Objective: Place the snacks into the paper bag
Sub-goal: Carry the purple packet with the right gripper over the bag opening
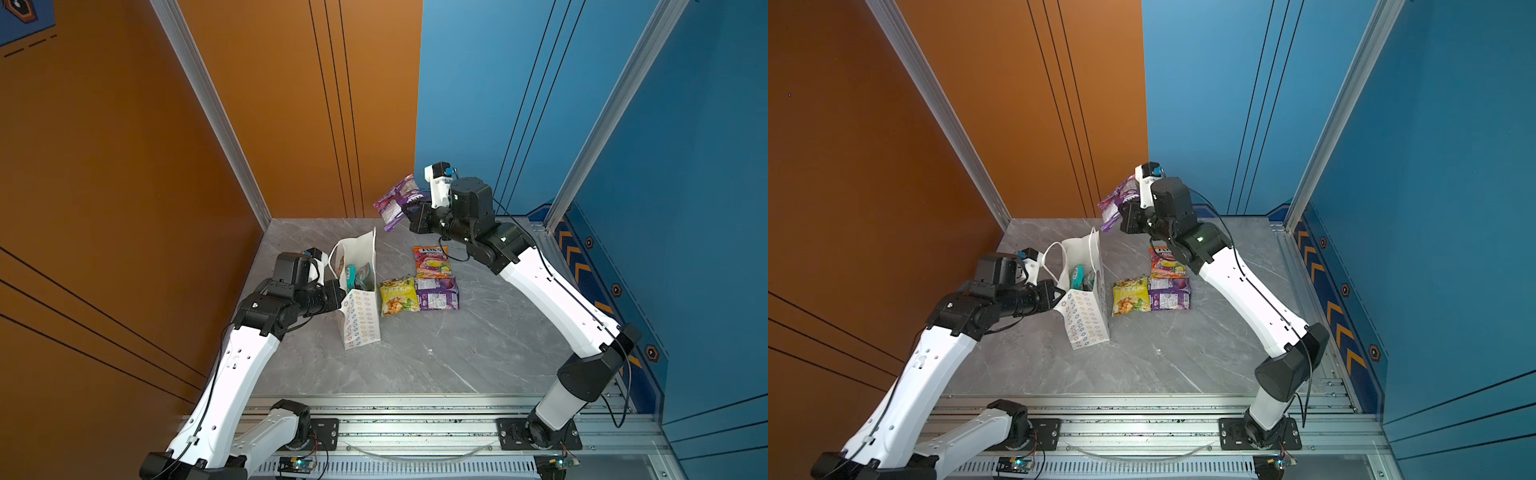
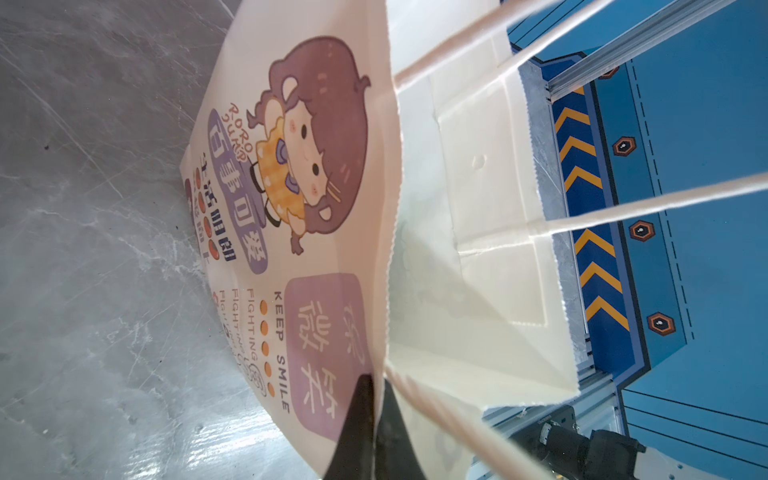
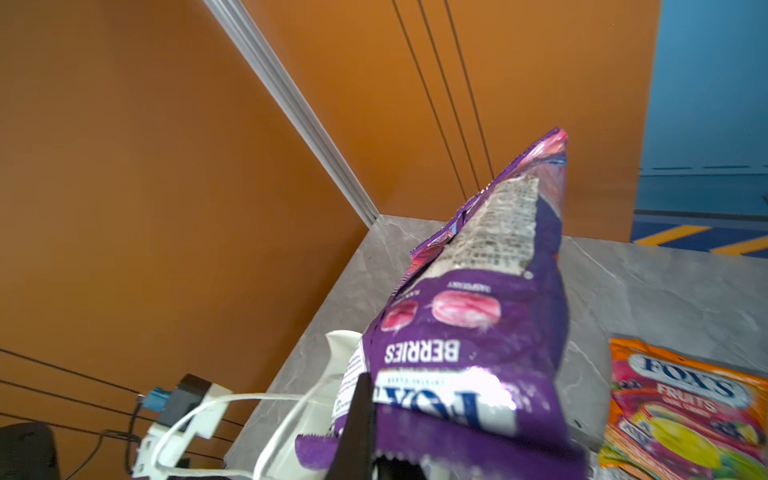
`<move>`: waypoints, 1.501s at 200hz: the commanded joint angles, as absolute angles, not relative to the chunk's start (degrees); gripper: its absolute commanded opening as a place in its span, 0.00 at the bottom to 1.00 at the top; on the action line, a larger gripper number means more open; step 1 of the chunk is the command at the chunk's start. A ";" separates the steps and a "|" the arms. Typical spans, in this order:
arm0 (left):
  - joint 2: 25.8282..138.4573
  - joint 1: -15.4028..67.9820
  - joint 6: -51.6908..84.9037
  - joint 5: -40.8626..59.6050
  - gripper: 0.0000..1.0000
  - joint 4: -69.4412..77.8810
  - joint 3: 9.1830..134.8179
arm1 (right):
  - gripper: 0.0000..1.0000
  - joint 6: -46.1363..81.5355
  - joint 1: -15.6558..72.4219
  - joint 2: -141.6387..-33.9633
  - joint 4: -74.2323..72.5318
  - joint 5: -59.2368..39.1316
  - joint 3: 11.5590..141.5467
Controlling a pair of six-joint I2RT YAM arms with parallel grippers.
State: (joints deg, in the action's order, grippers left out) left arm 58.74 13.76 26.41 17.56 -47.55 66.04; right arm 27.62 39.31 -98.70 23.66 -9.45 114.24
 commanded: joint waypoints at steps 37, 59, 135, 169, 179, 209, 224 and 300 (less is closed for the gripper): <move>58.89 15.11 24.35 21.77 0.06 -46.76 68.29 | 0.00 24.32 43.91 -104.32 25.65 -14.82 126.26; 58.71 15.05 24.08 21.20 0.06 -46.76 68.25 | 0.00 23.17 44.69 -105.47 28.73 -15.78 128.64; 58.57 13.74 23.80 16.32 0.06 -48.13 67.89 | 0.00 17.38 45.61 -100.25 37.76 -13.74 120.80; 58.98 11.67 23.14 15.34 0.06 -49.13 68.77 | 0.00 15.94 45.63 -98.03 40.14 -13.53 117.28; 59.10 11.25 22.95 15.36 0.06 -49.09 68.93 | 0.00 15.68 45.83 -97.85 40.98 -13.74 116.90; 59.56 10.29 22.26 15.92 0.06 -49.10 69.48 | 0.00 14.51 46.47 -97.81 44.12 -13.87 116.63; 60.10 10.15 21.91 16.34 0.06 -49.10 70.06 | 0.00 14.09 46.99 -97.91 45.50 -14.07 116.71; 60.83 9.89 21.61 17.09 0.06 -49.26 71.20 | 0.00 12.24 50.44 -98.50 49.39 -16.31 116.97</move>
State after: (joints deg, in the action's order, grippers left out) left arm 61.25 10.39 22.70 16.47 -50.33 69.36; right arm 13.82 49.41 -100.05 48.56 -14.87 116.75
